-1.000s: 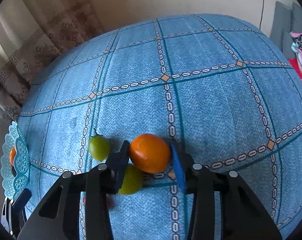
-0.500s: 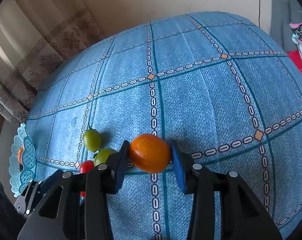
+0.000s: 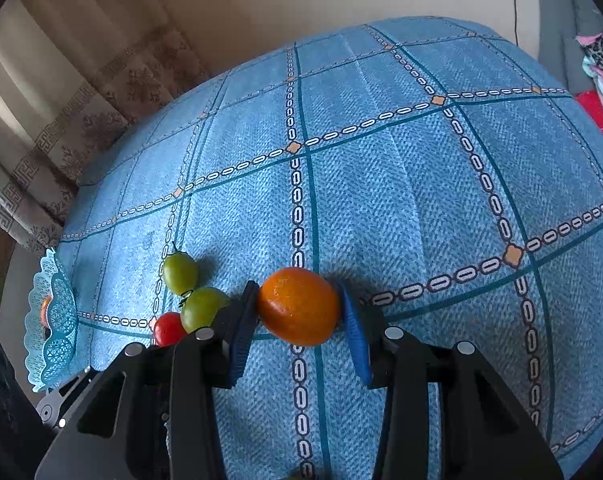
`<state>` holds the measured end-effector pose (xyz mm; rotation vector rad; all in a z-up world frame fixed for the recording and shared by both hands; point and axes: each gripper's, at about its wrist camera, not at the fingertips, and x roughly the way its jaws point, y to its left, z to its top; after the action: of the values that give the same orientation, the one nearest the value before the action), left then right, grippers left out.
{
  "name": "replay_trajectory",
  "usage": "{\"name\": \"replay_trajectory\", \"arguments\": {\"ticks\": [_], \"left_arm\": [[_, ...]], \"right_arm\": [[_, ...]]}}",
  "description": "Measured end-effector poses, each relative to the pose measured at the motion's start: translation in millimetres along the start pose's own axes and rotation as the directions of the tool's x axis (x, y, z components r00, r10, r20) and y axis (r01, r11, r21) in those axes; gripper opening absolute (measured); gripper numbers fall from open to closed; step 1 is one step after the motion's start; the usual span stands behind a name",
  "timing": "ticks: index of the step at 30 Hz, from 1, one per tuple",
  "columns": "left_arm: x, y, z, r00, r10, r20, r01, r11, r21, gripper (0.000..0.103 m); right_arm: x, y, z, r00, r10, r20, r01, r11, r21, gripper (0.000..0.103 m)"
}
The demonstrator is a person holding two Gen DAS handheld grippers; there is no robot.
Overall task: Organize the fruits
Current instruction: 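Grasp the tangerine with the right tool while the left tool grasps a red cherry tomato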
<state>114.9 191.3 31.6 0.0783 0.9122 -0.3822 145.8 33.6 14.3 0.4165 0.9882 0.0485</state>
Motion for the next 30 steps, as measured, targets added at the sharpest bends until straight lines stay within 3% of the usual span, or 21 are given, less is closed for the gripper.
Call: {"name": "replay_trajectory", "arguments": {"ticks": [14,20,30], "left_arm": [[-49,8,-16,0.997,-0.012,0.072,0.014,1.0,-0.025,0.028],[-81,20,-15,0.988,0.047,0.146,-0.04,0.998,-0.051,0.028],[-121,70,-19,0.97,0.133,0.204,-0.103,0.984,-0.147,0.028]], "right_arm": [[-23,10,-9,0.999,0.011,0.033,-0.011,1.0,-0.019,0.041],[-29,22,-8,0.999,0.03,0.041,-0.028,0.999,-0.03,0.041],[-44,63,-12,0.994,0.099,0.047,-0.094,0.991,-0.092,0.041]]}}
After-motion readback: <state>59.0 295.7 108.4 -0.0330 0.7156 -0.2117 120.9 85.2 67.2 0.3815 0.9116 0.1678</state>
